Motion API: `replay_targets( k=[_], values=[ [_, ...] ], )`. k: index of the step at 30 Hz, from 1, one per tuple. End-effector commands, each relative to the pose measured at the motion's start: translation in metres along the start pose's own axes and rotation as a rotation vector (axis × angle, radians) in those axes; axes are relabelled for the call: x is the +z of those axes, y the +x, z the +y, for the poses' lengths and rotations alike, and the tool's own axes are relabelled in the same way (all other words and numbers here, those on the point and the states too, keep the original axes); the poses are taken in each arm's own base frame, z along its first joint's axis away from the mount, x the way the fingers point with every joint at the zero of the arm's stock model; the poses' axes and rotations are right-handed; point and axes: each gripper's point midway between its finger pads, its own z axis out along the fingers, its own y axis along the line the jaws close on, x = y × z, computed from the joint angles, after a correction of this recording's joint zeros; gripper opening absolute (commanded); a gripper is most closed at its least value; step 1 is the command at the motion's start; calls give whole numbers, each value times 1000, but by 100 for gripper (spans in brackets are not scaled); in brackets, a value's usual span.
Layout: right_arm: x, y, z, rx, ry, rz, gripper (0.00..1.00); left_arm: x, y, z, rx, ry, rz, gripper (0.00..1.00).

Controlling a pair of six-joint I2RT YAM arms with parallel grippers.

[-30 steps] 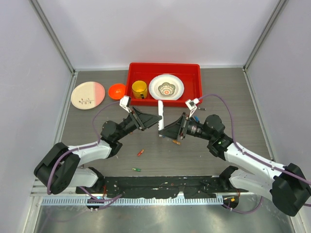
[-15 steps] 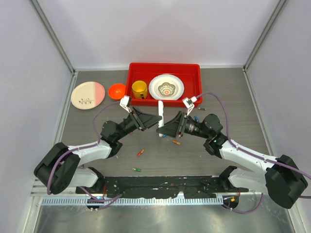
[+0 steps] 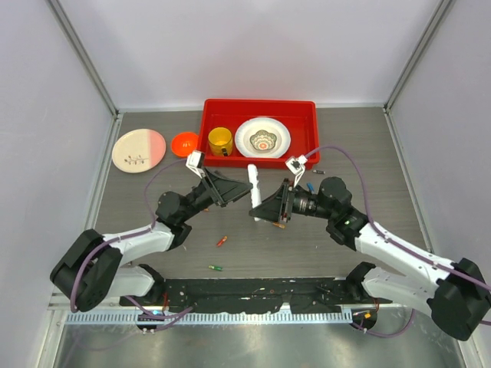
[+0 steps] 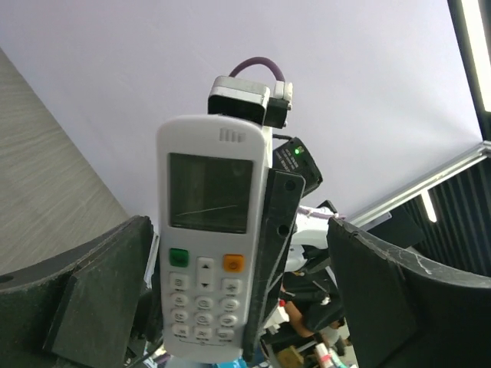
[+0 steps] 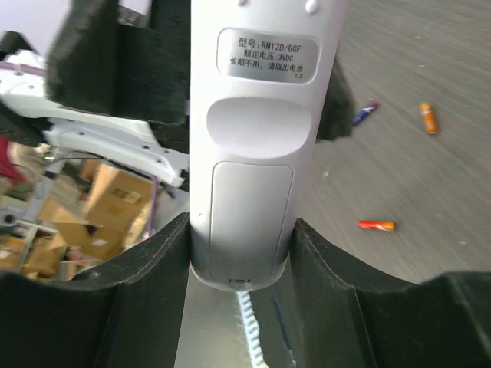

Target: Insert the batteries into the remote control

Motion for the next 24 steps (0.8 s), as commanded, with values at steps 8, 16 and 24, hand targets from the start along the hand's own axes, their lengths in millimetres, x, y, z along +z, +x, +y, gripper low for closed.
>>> replay_targets(
  k=[8,16,24],
  values=[
    [-46,-14,-49,-368,523,217,1,-6,-24,19,318,-371,15,100],
    [-48,-25,-48,-417,627,209,1,2,-20,38,415,-564,19,95],
    [-39,-17,-43,-432,644,242,1,11,-8,50,381,-576,39,77]
  ],
)
